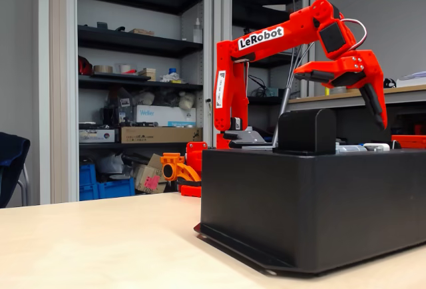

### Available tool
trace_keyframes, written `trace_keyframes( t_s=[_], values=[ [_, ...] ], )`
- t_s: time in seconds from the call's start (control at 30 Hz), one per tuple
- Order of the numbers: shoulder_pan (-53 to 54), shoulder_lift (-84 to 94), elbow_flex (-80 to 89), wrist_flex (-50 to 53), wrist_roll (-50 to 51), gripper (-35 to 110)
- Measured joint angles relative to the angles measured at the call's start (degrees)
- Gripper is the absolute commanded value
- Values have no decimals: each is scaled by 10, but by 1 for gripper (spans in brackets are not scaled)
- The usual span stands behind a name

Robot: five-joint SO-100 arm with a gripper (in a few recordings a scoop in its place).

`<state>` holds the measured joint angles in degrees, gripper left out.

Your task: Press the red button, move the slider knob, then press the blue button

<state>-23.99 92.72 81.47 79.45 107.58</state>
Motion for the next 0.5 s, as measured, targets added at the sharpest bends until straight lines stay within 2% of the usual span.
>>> trace_keyframes(
  t_s=[0.5],
  values=[
    [17, 13, 64, -19, -12, 104]
  ],
)
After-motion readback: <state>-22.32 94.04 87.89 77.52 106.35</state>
